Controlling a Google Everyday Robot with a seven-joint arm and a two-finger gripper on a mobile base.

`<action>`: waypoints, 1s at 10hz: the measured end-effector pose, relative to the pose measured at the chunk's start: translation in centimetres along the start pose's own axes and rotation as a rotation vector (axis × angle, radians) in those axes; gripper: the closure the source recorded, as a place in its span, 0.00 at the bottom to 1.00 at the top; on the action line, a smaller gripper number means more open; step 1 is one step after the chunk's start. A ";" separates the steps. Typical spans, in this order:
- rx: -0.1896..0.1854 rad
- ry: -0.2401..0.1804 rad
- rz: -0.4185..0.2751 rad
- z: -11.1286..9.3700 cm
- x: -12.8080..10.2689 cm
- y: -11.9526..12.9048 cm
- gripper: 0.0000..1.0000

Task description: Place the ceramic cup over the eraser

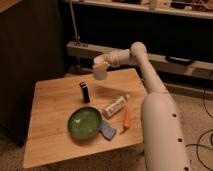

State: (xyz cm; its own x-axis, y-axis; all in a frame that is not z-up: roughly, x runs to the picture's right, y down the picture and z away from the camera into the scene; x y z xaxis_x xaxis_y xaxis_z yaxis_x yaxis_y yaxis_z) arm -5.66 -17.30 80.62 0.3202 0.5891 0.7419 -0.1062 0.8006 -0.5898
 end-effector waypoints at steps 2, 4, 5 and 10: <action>-0.061 -0.073 -0.026 0.5 -5.3 4.0 1.00; -0.099 -0.111 -0.038 1.0 -7.4 6.2 1.00; -0.132 -0.130 -0.049 2.0 -8.0 7.5 1.00; -0.190 -0.119 -0.049 5.4 -4.1 10.0 1.00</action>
State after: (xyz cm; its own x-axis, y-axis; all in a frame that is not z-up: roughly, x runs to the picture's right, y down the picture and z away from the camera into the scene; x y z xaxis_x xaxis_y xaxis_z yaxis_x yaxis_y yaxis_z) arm -13.14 -11.11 73.43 0.2064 0.5676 0.7970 0.0896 0.8001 -0.5931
